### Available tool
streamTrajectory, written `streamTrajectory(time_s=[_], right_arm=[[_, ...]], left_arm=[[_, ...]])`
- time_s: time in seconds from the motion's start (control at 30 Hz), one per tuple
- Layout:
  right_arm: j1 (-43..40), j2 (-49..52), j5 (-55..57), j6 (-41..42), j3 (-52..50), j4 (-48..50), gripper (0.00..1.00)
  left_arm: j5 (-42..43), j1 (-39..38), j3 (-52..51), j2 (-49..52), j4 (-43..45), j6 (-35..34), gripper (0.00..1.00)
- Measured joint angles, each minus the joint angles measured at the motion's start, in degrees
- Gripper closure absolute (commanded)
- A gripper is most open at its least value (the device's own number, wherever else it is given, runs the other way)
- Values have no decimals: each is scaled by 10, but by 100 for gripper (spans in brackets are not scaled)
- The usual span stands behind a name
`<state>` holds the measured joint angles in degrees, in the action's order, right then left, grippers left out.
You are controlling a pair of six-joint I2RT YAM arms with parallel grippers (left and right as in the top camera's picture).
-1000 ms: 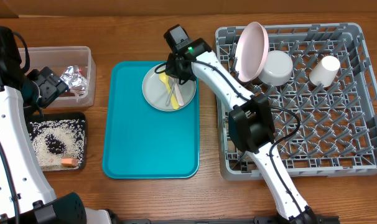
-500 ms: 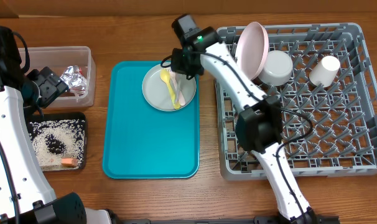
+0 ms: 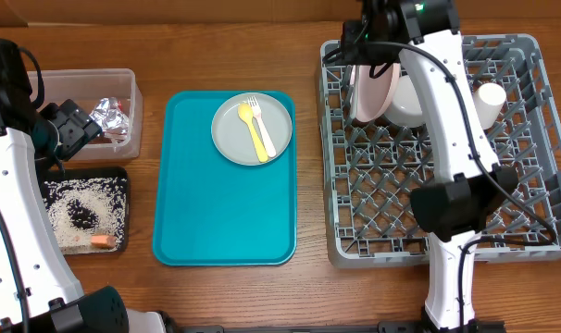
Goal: Sort waste into correct bins and load items into the dishwasher rack
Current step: 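Place the knife in the rack and open the right gripper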
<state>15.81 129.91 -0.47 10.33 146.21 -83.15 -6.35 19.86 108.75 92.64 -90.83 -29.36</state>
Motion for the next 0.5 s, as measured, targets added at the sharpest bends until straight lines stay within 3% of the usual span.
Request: streamTrajectory(time_s=[0.23,0.3,0.43,0.5], right_arm=[[9,29,5,-24,-117,67,95],[8,32,5,-27,-147,84,86],[8,33,5,-27,-170,97,50],[8,33,5,-32,-173,101,46]], left_arm=[[0,0,0,0,0,0,0],[0,0,0,0,0,0,0],[0,0,0,0,0,0,0],[0,0,0,0,0,0,0]])
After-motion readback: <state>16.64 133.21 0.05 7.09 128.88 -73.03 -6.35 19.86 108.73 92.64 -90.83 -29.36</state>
